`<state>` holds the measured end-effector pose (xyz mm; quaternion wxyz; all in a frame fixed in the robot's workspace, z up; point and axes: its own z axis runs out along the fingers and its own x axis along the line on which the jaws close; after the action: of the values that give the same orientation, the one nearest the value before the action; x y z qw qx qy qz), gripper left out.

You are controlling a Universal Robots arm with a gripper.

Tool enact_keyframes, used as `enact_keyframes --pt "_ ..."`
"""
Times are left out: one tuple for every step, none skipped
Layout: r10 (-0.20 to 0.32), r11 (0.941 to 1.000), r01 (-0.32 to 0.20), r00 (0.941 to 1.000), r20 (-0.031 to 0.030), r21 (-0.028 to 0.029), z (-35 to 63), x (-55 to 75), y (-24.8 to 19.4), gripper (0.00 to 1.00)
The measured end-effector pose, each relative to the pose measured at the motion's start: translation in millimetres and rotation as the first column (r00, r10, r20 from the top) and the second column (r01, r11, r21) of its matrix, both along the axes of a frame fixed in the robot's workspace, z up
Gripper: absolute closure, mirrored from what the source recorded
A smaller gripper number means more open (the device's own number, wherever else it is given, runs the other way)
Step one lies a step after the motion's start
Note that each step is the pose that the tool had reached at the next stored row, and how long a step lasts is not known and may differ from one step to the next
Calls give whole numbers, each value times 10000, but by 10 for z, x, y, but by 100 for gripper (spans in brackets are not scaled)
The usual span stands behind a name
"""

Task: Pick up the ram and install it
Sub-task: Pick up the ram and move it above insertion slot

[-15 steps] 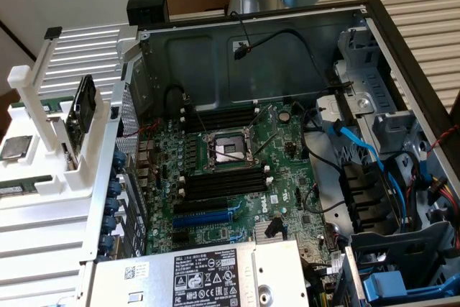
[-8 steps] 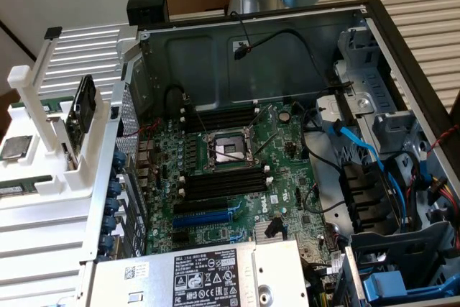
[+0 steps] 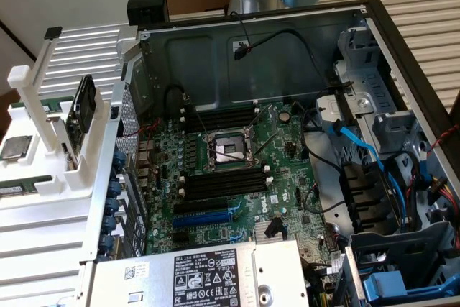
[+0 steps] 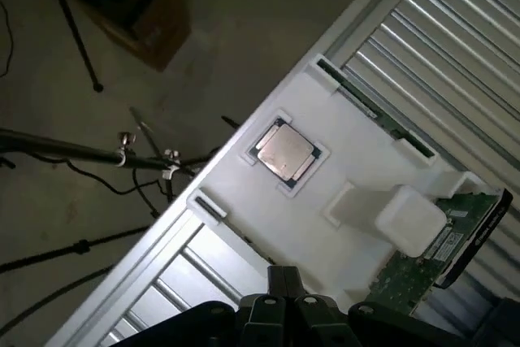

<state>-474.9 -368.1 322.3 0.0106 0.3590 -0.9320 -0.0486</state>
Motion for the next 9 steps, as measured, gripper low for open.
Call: enact_keyframes --pt "174 9998 -174 9998 0 0 -1 0 0 90" --pt "369 9993 -369 9993 1 0 -3 0 0 90" --pt "545 9985 -545 9985 2 0 -4 0 0 90" --pt "728 9973 -728 9973 4 0 -6 0 0 90" --pt "903 9959 -903 9959 5 0 -7 0 0 90" --pt "1086 9941 -1086 9941 8 -1 -8 0 0 90" --pt "1276 9918 -1276 9918 13 -1 -10 0 0 90" --pt "1466 9892 -1466 9892 19 -2 -12 0 0 90" --pt "1631 9866 -1631 9866 28 -3 -14 0 1 90"
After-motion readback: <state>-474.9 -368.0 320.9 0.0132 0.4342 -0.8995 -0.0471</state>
